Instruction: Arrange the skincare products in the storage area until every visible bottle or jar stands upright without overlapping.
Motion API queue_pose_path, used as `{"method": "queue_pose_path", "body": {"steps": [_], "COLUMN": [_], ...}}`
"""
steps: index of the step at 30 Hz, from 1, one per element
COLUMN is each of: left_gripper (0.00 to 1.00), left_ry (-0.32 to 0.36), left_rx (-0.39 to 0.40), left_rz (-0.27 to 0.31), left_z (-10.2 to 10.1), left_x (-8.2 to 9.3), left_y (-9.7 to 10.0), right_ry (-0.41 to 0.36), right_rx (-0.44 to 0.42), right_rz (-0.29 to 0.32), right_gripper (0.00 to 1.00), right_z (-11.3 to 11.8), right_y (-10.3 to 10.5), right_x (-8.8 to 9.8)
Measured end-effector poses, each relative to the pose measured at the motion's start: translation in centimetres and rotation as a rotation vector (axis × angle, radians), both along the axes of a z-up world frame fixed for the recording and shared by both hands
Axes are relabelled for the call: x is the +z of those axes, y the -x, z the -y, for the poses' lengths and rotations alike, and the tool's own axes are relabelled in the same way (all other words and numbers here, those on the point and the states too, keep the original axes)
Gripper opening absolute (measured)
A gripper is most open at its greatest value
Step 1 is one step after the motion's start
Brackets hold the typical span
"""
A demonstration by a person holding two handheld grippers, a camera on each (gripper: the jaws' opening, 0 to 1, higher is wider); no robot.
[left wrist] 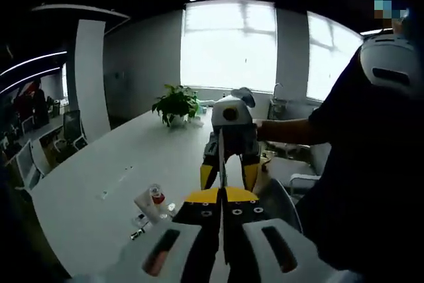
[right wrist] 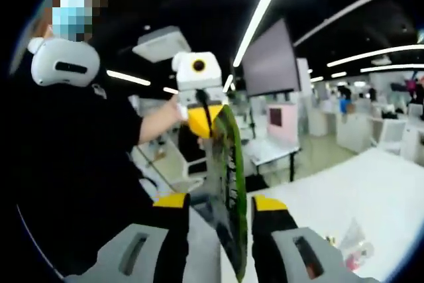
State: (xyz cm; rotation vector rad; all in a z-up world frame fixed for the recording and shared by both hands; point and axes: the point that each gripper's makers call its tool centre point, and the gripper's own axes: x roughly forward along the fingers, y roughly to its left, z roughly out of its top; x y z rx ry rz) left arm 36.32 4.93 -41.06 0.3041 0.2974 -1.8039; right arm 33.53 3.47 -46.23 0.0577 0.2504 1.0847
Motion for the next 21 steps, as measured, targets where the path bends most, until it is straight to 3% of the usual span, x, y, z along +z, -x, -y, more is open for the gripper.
{"method": "queue_pose_path", "body": {"steps": [4, 7, 12, 14, 18, 21], "left_gripper": [0.05, 0.05, 0.05, 0.05, 0.06, 0.06], "left_ry": [-0.001, -0.001, 0.002, 0.010, 0.035, 0.076], "left_rx": [-0.002, -0.006, 0.003, 0.003, 0.031, 0.049], "left_rz": [-0.005, -0.008, -0.036, -0.056, -0.093, -0.081], "left_z": [0.1, 0.2, 0.3, 0.3, 0.6, 0.8], "left_x": [-0.1, -0.1, -0.2, -0.2, 0.0, 0.3], "left_y": [0.0, 0.0, -0.4, -0.4, -0.9, -1.4], "right_ry": [0.006, 0.015, 0.020, 0.042, 0.009, -0.008], "right_rx": [0.005, 0.011, 0.038, 0.036, 0.023, 0.002], "right_rz": [-0.003, 0.007, 0.032, 0.088, 0.050, 0.059], "right_gripper": [0.18, 0.01, 0.00, 0.00, 0.00, 0.00], "right_z": [0.0, 0.0, -0.3, -0.1, 0.0, 0.2], "right_y": [-0.1, -0.2, 0.2, -0.1, -0.3, -0.6], "right_x": [-0.1, -0.2, -0.2, -0.1, 0.2, 0.6]}}
